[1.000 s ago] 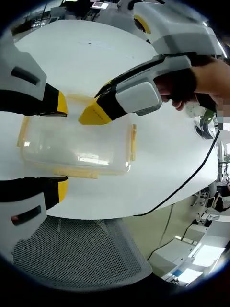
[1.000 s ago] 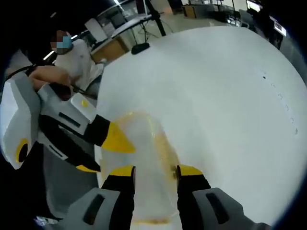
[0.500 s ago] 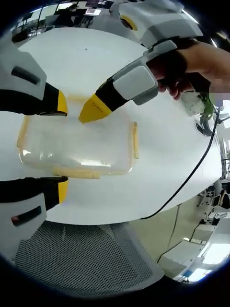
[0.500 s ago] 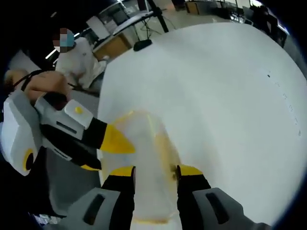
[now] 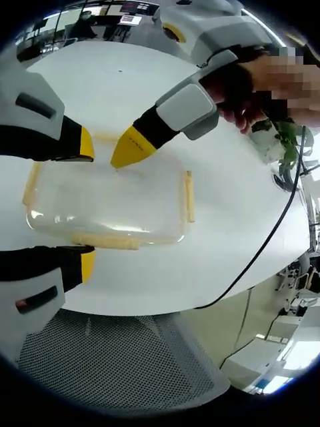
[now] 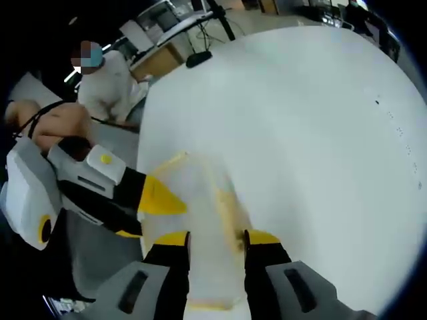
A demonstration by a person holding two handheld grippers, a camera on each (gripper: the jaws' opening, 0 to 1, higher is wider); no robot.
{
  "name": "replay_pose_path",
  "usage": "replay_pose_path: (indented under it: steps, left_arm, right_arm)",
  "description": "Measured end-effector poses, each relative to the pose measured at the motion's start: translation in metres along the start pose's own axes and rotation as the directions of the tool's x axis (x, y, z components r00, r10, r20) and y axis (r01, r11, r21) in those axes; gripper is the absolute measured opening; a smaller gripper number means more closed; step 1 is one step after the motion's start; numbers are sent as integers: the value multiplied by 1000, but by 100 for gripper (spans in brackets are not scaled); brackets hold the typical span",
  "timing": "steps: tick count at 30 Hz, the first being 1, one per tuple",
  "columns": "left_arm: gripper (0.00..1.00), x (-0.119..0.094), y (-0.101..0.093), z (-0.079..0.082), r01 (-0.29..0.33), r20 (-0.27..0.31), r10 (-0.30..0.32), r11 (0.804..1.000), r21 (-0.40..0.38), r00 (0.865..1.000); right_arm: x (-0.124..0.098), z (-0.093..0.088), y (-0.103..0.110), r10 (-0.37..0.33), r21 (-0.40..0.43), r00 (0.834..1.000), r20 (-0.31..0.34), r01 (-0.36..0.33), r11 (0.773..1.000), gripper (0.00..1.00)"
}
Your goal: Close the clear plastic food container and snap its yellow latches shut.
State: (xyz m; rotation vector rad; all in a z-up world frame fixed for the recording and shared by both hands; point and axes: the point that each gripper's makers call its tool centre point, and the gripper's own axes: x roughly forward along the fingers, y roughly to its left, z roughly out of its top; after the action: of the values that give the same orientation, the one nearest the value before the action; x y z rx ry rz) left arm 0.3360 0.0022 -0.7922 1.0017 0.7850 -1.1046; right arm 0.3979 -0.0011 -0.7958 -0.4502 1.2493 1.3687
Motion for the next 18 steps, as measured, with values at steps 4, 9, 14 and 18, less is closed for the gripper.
replay_pose_path:
  steps: [4, 9, 14, 18]
  left_arm:
    - [49, 1, 0, 0, -21, 2, 21, 1000, 5, 1000]
    - [49, 2, 1, -1, -22, -7, 22, 1000, 5, 1000]
    - [48, 3, 1, -1, -30, -10, 30, 1000, 1, 1000]
    - [47, 7, 2, -2, -44, -17, 45, 999, 22, 999]
  right_arm:
    - [0, 0, 1, 10, -3, 1000, -9, -10, 1000, 29]
    - [1, 0, 1, 25, 3, 1000, -17, -25, 1000, 29]
    - [2, 0, 1, 43, 20, 999, -12, -43, 999, 28]
    - [4, -1, -1, 61, 62, 998, -9, -61, 996, 27]
